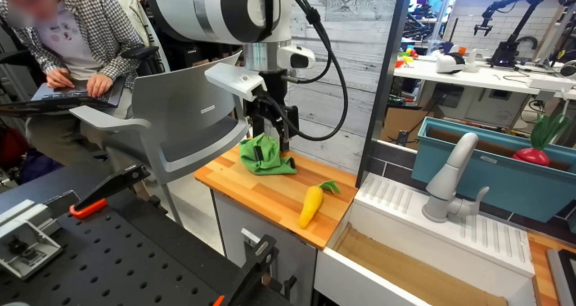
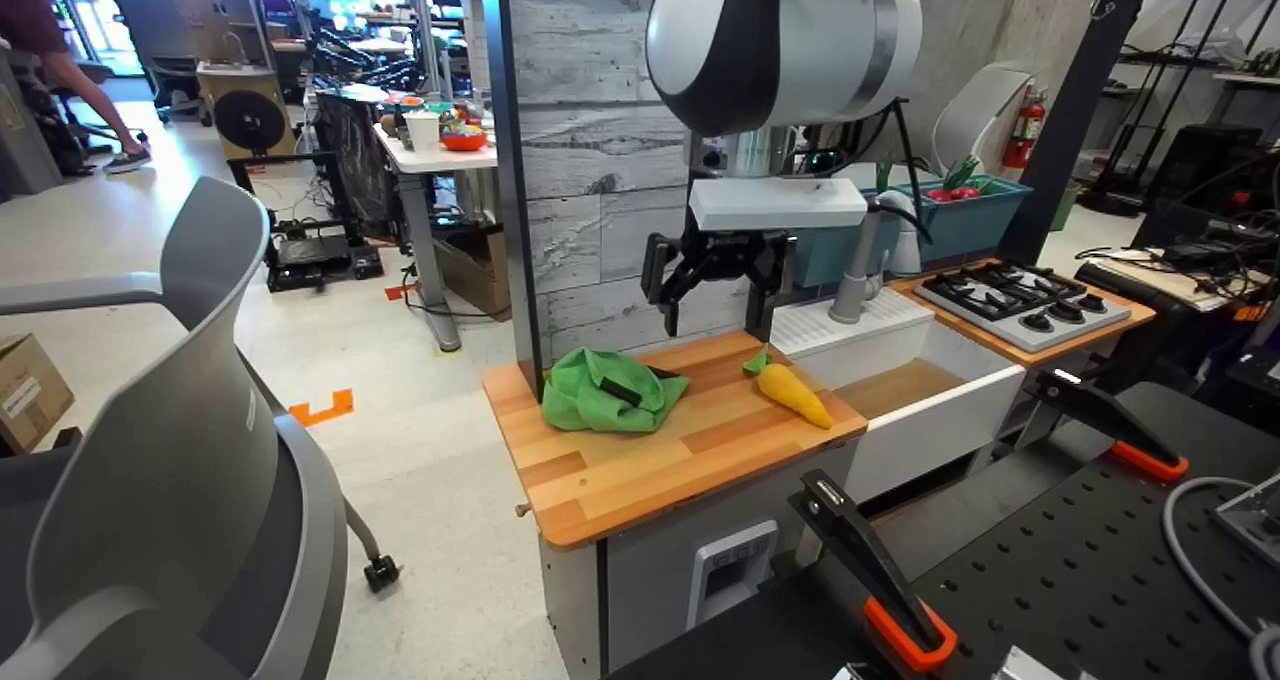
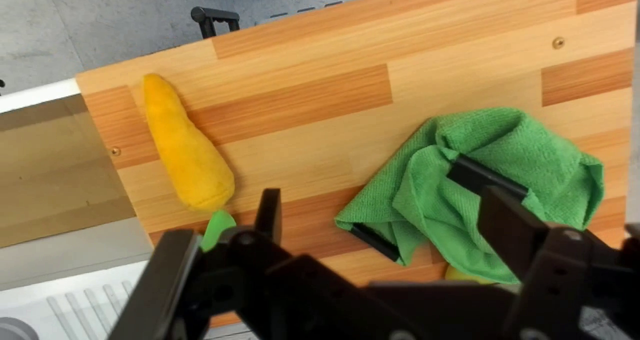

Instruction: Fold the green towel

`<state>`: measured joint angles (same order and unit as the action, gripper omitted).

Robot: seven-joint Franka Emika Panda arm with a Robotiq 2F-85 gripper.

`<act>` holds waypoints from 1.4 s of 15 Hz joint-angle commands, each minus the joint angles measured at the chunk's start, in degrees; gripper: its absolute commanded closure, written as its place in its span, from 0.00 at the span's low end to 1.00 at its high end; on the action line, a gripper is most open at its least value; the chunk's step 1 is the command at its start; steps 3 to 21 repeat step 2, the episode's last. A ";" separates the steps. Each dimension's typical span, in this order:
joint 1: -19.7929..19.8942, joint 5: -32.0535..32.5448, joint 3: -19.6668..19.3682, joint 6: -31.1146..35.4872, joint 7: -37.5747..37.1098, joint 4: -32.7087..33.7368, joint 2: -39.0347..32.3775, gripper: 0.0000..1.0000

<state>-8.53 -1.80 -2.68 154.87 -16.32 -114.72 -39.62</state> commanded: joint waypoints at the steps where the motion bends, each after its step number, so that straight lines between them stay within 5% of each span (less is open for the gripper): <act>1: -0.10 -0.18 -0.06 -0.14 0.15 -0.50 0.44 0.00; 21: -0.10 -0.18 -0.05 -0.14 0.15 -0.80 0.57 0.00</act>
